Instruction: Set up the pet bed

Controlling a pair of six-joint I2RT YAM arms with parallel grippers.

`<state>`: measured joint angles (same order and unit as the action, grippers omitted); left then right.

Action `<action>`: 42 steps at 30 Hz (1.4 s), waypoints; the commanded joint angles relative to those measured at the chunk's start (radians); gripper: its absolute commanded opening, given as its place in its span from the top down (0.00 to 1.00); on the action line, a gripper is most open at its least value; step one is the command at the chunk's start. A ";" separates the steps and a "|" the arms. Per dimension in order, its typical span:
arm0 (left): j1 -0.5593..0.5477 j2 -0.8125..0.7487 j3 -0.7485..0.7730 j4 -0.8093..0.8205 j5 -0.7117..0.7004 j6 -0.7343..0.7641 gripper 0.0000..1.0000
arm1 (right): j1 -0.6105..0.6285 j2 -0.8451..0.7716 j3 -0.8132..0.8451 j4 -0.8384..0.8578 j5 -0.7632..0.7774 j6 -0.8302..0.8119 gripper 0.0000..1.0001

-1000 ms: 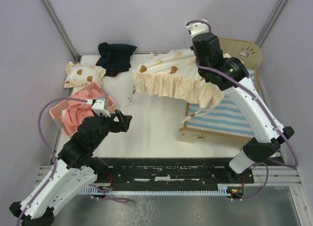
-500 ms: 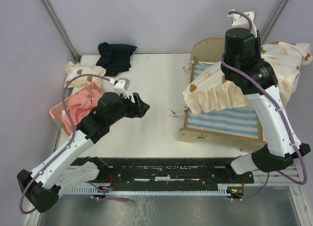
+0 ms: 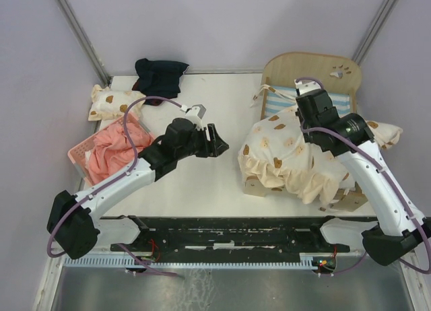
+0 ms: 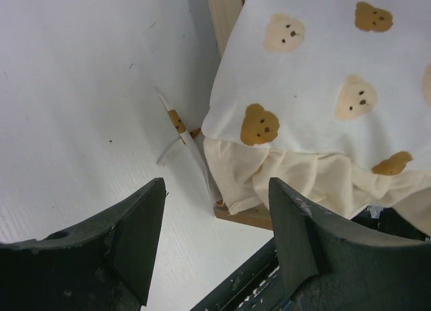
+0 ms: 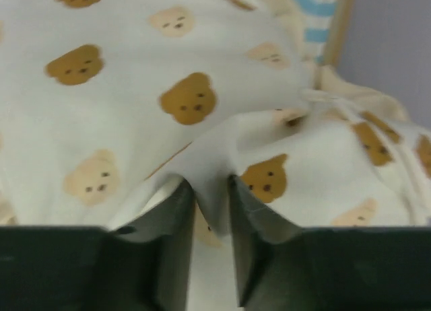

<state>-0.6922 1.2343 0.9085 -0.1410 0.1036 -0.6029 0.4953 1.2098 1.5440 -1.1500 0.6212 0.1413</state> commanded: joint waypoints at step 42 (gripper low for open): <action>-0.018 0.130 0.112 0.156 -0.085 -0.062 0.39 | -0.104 0.211 0.383 0.054 0.102 -0.004 0.98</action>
<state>-0.7048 1.2964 0.9257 -0.0795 0.0563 -0.6155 0.4076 1.5421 1.8492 -1.2236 0.4549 0.0410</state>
